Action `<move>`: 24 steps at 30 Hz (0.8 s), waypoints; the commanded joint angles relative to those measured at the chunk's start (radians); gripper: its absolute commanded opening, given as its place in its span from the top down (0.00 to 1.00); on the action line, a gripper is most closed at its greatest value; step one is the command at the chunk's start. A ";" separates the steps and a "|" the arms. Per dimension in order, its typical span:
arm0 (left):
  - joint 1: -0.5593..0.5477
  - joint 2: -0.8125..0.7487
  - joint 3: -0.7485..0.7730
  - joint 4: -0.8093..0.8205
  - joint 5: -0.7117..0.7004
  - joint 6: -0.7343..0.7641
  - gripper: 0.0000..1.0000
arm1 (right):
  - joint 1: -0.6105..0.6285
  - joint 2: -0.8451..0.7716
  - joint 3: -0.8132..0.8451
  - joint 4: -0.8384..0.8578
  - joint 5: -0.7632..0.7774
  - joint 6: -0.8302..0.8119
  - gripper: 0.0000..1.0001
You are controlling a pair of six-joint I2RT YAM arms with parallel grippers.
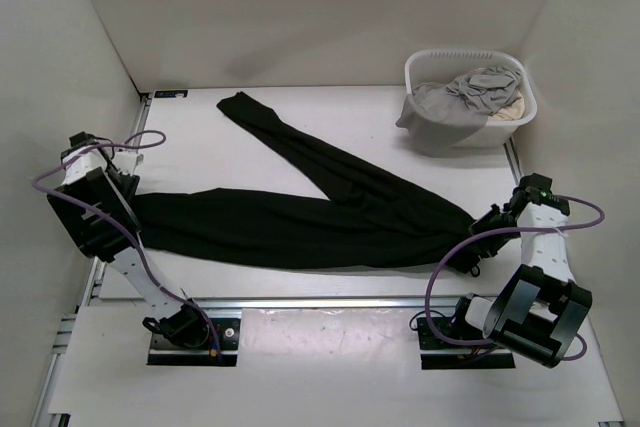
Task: Fold and stack the trousers
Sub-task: Flatten the trousers out
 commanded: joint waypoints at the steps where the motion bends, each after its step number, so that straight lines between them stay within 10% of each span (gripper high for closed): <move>1: -0.003 -0.018 0.057 -0.024 -0.011 -0.063 0.44 | -0.005 0.016 0.020 0.034 -0.033 -0.026 1.00; 13: 0.150 -0.276 -0.278 -0.006 -0.038 -0.084 0.33 | -0.025 0.059 0.195 -0.066 0.104 -0.085 1.00; 24: 0.218 -0.198 -0.245 0.019 0.189 -0.155 0.30 | -0.047 0.109 0.085 -0.001 0.044 -0.103 1.00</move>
